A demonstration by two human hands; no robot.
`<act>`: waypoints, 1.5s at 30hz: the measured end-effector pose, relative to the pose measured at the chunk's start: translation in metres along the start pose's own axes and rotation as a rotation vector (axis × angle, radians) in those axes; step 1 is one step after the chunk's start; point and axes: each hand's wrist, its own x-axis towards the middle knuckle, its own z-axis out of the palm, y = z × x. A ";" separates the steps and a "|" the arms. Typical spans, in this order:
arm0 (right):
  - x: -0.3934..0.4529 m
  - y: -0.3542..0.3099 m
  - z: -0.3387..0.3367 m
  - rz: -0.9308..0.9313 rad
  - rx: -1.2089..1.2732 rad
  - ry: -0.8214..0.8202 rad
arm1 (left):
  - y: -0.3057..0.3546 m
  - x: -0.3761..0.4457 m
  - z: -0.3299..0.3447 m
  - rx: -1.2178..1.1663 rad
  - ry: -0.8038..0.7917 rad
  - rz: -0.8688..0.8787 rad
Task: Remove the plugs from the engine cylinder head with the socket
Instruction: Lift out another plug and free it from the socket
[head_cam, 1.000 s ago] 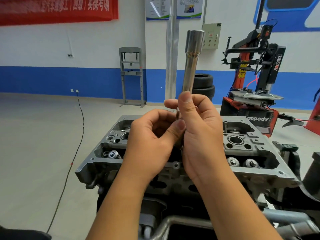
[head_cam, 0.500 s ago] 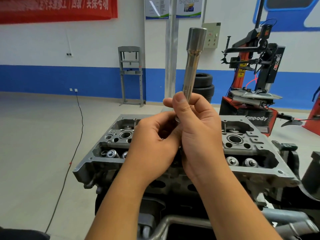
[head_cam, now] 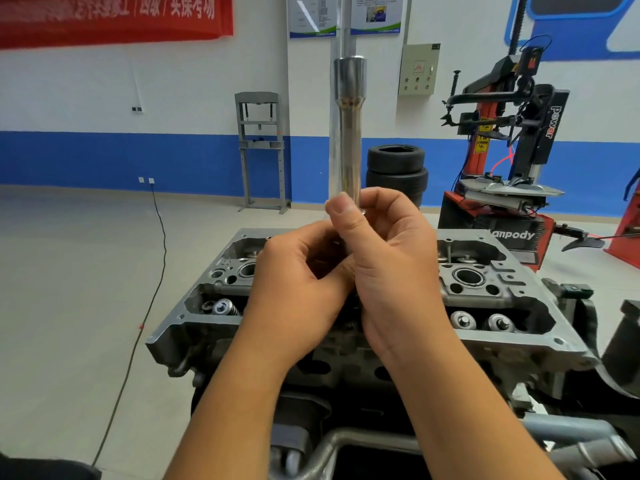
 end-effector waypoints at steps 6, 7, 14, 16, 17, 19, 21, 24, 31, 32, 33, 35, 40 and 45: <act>0.000 0.001 0.001 0.030 0.026 -0.006 | 0.002 0.001 -0.001 0.041 -0.021 -0.024; 0.000 0.001 0.002 0.035 0.039 -0.010 | 0.003 0.000 0.000 0.060 0.006 -0.032; -0.001 0.003 0.000 -0.034 -0.007 0.031 | 0.005 -0.003 0.005 0.148 0.064 -0.007; 0.000 0.003 -0.001 -0.034 -0.019 0.022 | 0.007 -0.003 0.004 0.122 0.006 0.014; 0.000 0.003 -0.001 -0.032 -0.019 0.019 | 0.008 -0.003 0.004 0.087 -0.024 0.014; 0.001 0.002 -0.001 -0.022 -0.004 0.018 | 0.009 -0.002 0.003 0.036 -0.047 0.006; 0.001 0.001 0.001 0.000 0.022 0.013 | 0.009 -0.002 0.004 0.030 -0.003 -0.002; -0.001 0.000 0.003 0.014 0.041 0.004 | 0.007 -0.003 0.008 0.069 0.107 -0.011; -0.003 -0.003 0.003 -0.030 -0.007 -0.005 | 0.007 -0.001 0.001 0.029 -0.096 0.000; -0.003 -0.003 0.002 -0.032 -0.010 -0.005 | 0.007 -0.001 0.000 -0.006 -0.117 -0.007; -0.002 -0.003 0.002 -0.028 -0.008 -0.005 | 0.008 -0.001 0.000 -0.031 -0.113 -0.014; -0.001 -0.002 0.002 0.004 0.021 -0.005 | 0.008 -0.001 0.002 -0.026 -0.047 -0.011; -0.002 -0.003 0.004 0.011 0.049 0.003 | 0.004 -0.003 0.008 0.110 0.106 -0.016; -0.002 -0.002 0.002 -0.028 0.008 -0.003 | 0.008 0.000 0.000 0.024 -0.149 -0.030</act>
